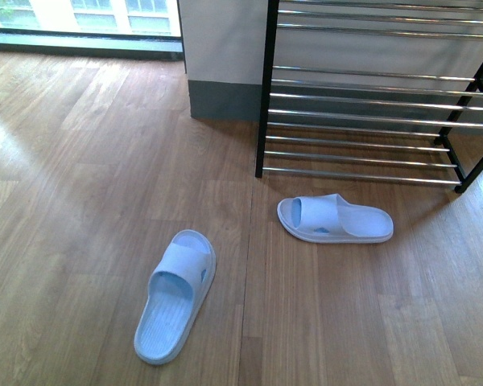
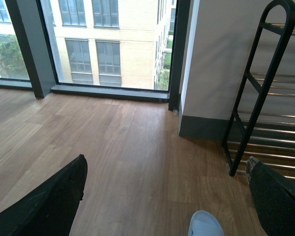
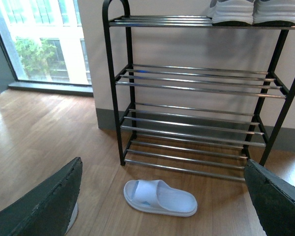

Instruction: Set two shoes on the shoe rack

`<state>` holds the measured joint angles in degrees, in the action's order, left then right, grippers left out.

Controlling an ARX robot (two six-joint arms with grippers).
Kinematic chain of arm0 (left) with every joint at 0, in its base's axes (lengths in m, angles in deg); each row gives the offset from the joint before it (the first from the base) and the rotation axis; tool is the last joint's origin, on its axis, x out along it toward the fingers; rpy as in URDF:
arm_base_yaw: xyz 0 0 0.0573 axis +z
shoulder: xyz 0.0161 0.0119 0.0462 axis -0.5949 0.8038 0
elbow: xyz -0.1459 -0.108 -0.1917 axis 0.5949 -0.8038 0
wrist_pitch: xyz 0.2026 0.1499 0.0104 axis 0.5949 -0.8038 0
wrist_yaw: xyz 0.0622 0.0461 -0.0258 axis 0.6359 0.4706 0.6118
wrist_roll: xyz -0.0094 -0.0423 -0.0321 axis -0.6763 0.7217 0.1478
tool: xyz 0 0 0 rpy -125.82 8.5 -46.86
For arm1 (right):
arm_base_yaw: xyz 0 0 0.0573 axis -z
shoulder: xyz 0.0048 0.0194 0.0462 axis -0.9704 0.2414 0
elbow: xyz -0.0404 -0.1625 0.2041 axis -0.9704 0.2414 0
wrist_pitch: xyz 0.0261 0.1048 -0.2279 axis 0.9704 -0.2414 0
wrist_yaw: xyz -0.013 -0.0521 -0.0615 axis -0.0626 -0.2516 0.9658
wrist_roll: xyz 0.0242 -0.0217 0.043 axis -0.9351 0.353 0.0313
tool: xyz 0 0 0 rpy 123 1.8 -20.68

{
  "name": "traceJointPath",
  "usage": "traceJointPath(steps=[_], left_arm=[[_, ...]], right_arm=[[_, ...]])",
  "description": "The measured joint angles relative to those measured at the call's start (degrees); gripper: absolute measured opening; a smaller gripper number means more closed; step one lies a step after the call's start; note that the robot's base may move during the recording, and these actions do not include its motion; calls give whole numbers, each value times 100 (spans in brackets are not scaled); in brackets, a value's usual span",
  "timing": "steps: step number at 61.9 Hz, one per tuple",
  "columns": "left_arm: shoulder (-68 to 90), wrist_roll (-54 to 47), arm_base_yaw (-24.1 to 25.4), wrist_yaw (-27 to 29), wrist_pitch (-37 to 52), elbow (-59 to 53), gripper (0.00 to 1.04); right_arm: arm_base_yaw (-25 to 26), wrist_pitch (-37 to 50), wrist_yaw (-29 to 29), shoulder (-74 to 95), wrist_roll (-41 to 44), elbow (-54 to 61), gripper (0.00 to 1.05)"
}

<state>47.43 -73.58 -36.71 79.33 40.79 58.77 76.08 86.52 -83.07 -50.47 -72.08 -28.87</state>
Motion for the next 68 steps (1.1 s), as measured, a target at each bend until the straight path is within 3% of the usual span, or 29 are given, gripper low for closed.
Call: traceJointPath(steps=[39,45,54,68], left_arm=[[0,0,0,-7,0,0,95],[0,0,0,-7,0,0,95],[0,0,0,-9,0,0,95],[0,0,0,-9,0,0,95]], right_arm=[[0,0,2,4,0,0,95],[-74,-17,455,669,367,-118,95],[498,1475,-376,3436,483,-570,95],[601,4085,-669,8293,896,-1676,95]])
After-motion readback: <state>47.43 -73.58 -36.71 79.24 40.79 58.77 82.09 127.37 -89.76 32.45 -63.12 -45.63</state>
